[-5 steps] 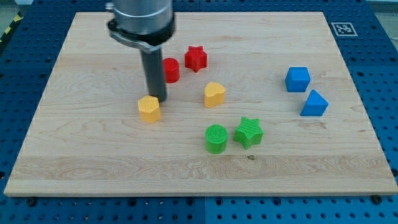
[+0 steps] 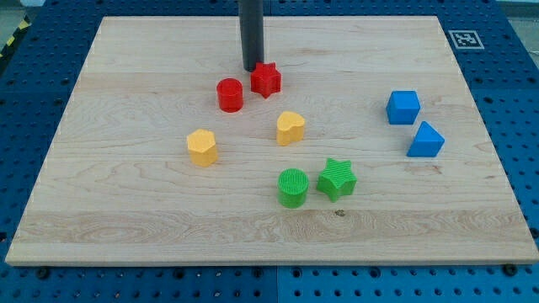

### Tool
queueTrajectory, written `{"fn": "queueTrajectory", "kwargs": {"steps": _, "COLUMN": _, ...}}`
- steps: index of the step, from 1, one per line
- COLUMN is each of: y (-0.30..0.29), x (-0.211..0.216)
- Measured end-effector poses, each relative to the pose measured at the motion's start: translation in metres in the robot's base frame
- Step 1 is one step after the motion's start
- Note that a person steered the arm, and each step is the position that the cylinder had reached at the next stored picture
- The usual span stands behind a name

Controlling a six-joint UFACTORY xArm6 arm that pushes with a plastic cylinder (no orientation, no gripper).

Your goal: Move the red star closer to yellow heart

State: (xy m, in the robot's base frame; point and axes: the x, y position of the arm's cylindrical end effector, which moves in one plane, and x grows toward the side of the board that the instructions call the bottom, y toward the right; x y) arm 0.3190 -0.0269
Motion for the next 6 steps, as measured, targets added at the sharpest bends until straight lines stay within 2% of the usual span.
{"fn": "queueTrajectory", "kwargs": {"steps": 4, "y": 0.006, "x": 0.021}}
{"fn": "queueTrajectory", "kwargs": {"steps": 6, "y": 0.033, "x": 0.037}}
